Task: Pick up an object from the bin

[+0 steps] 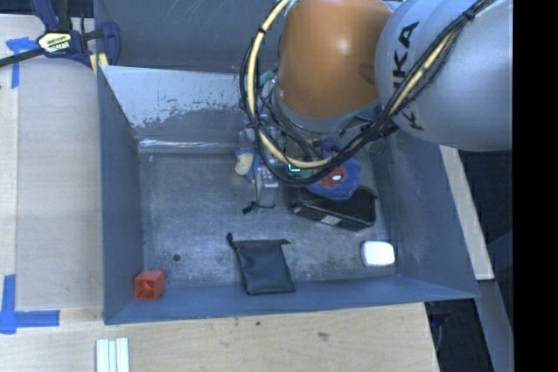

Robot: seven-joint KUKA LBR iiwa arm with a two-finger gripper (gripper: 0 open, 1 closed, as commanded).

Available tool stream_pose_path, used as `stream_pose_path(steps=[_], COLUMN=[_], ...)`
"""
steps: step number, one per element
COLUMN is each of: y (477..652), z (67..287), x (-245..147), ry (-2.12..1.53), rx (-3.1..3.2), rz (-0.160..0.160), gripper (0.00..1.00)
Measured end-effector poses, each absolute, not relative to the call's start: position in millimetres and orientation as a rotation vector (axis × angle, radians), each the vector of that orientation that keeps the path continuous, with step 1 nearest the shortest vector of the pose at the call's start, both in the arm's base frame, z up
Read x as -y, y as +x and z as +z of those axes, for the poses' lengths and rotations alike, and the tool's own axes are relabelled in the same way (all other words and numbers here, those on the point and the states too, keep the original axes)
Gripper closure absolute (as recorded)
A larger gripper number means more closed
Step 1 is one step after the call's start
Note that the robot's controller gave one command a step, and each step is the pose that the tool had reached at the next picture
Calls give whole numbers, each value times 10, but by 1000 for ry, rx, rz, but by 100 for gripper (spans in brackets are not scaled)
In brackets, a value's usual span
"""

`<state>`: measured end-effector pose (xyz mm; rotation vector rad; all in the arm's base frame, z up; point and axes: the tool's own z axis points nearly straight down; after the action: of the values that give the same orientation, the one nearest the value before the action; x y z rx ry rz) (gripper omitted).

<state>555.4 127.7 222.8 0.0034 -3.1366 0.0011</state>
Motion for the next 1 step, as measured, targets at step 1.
stream_pose_path(steps=[1], y=[5047], z=[661], x=[-699], ry=[71], rx=[3136], rz=[2], gripper=[0])
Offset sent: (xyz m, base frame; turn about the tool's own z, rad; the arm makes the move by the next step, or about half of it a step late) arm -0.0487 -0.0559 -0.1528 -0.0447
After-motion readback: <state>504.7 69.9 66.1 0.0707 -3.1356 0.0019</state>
